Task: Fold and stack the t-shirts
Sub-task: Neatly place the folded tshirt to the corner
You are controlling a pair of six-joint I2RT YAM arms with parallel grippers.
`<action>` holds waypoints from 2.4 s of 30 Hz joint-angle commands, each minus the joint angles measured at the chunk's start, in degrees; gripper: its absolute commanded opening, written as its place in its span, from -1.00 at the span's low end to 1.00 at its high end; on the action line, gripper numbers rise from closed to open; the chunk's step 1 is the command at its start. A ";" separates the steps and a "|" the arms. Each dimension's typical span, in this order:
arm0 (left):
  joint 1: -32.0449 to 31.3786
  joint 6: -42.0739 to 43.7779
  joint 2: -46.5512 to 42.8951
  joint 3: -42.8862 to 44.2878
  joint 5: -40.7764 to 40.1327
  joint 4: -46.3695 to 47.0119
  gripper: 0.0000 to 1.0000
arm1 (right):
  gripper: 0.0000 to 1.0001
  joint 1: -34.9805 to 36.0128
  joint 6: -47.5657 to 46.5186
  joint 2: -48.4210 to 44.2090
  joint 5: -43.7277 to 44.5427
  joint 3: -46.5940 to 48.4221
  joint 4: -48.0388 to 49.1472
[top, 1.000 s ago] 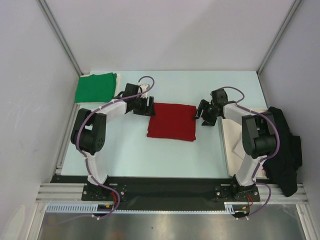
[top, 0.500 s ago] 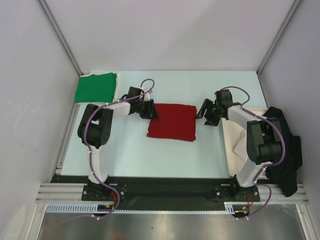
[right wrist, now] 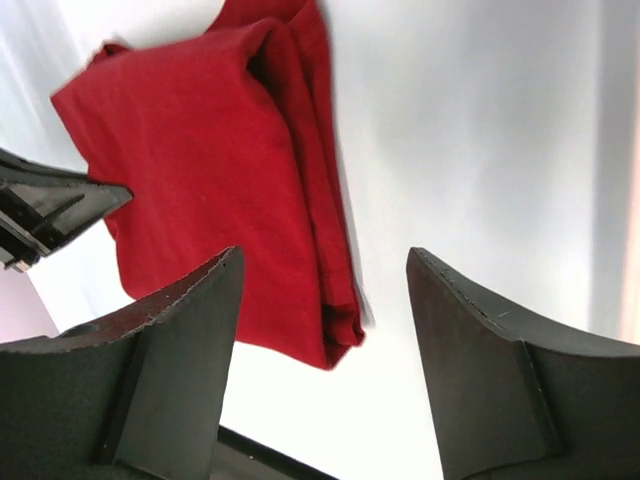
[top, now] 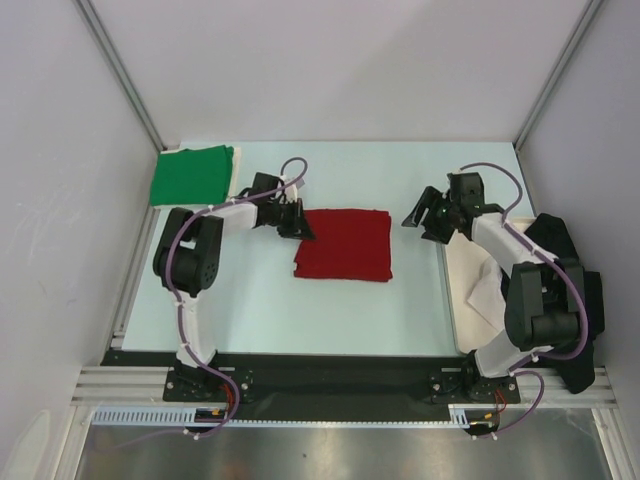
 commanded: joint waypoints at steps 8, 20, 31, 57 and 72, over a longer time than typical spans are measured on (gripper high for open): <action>7.00 29.02 -6.07 17.04 -18.34 -20.70 -1.00 | 0.42 -3.88 -3.18 -8.77 2.49 -1.03 -3.72; 8.23 38.18 6.40 46.67 -39.45 -34.07 -0.99 | 0.42 -5.91 -4.94 -11.41 3.99 -2.44 -5.56; 8.23 46.80 9.05 56.27 -54.22 -30.04 -0.99 | 0.42 -6.52 -5.82 -12.47 5.57 -3.58 -6.36; 21.67 41.89 3.42 55.58 -47.02 -25.64 -0.99 | 0.42 -6.52 -5.91 -14.93 7.68 -5.16 -7.32; 28.53 42.06 12.38 54.52 -44.56 -19.58 -0.99 | 0.42 -6.52 -6.26 -14.84 8.64 -3.58 -9.17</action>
